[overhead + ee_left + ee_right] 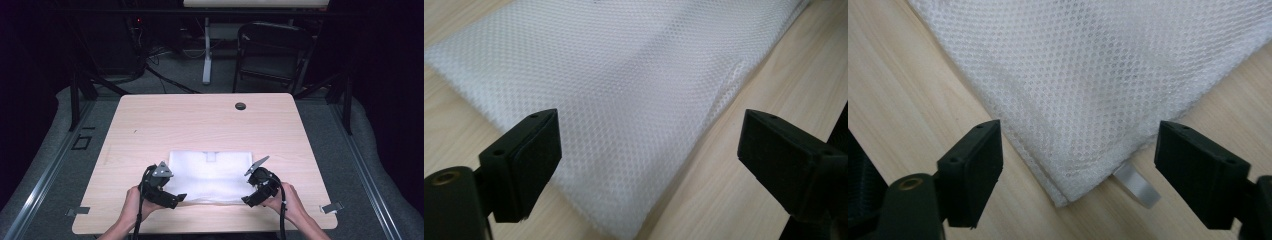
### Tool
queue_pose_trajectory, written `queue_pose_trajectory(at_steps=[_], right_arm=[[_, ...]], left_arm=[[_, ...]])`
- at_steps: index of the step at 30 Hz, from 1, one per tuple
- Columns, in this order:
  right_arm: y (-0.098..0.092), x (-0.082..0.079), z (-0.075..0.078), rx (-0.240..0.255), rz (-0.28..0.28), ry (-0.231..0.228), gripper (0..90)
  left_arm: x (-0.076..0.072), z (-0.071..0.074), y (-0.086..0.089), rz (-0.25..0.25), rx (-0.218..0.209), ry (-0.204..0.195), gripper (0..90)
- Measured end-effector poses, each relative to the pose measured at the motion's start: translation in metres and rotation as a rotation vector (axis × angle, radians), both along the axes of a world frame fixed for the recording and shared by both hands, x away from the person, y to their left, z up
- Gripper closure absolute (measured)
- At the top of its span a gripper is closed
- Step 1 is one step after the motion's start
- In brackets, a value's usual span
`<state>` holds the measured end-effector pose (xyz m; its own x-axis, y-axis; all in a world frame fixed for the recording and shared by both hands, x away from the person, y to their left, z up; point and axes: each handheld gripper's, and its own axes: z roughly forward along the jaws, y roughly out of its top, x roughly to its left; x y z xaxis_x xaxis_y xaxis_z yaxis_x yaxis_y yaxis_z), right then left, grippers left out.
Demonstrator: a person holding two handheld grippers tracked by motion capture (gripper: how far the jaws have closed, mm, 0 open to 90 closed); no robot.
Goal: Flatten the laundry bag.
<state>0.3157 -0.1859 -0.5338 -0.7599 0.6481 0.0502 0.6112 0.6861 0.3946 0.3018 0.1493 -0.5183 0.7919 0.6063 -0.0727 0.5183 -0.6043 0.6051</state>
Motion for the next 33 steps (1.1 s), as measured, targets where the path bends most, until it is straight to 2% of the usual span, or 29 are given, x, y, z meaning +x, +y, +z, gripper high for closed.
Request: queue_pose_trajectory(at_steps=[3, 5, 6, 7, 9, 15, 17, 19, 20, 21, 25, 29, 31, 33], right_arm=[[-0.004, -0.001, 0.004, 0.035, -0.023, -0.018, 10.7], [-0.008, -0.001, 0.007, 0.026, -0.031, -0.024, 8.9], [-0.009, -0.001, 0.008, 0.030, -0.032, -0.026, 8.8], [-0.010, -0.002, 0.009, 0.043, -0.036, -0.031, 9.0], [-0.011, -0.002, 0.010, 0.034, -0.036, -0.036, 8.9], [-0.013, -0.002, 0.013, 0.052, -0.032, -0.045, 10.9], [-0.014, -0.001, 0.012, 0.052, -0.033, -0.041, 11.3], [-0.015, -0.001, 0.011, 0.057, -0.040, -0.034, 11.4], [-0.016, 0.000, 0.011, 0.048, -0.035, -0.028, 11.6], [-0.016, 0.000, 0.011, 0.059, -0.041, -0.024, 11.8], [-0.016, 0.000, 0.008, 0.068, -0.045, -0.017, 13.0], [-0.016, 0.000, 0.007, 0.058, -0.045, -0.011, 13.7], [-0.016, 0.001, 0.007, 0.051, -0.044, -0.011, 14.0], [-0.016, 0.001, 0.007, 0.047, -0.040, -0.006, 14.3]], left_arm=[[0.004, -0.005, -0.011, -0.031, 0.012, 0.018, 6.7], [0.006, -0.007, -0.017, -0.055, 0.016, 0.027, 6.4], [0.007, -0.009, -0.021, -0.057, 0.021, 0.021, 5.6], [0.008, -0.010, -0.024, -0.078, 0.021, 0.033, 5.1], [0.009, -0.012, -0.031, -0.092, 0.025, 0.032, 4.1], [0.013, -0.023, -0.054, -0.141, 0.053, 0.058, 2.8], [0.013, -0.027, -0.060, -0.170, 0.074, 0.056, 7.8], [0.013, -0.030, -0.064, -0.194, 0.080, 0.051, 17.5], [0.013, -0.030, -0.067, -0.199, 0.100, 0.041, 18.1], [0.013, -0.031, -0.070, -0.217, 0.106, 0.039, 24.4], [0.013, -0.035, -0.076, -0.237, 0.130, 0.036, 33.7], [0.014, -0.038, -0.078, -0.257, 0.128, 0.041, 48.8], [0.014, -0.039, -0.077, -0.254, 0.122, 0.032, 54.3], [0.015, -0.040, -0.076, -0.248, 0.105, 0.040, 59.0]])
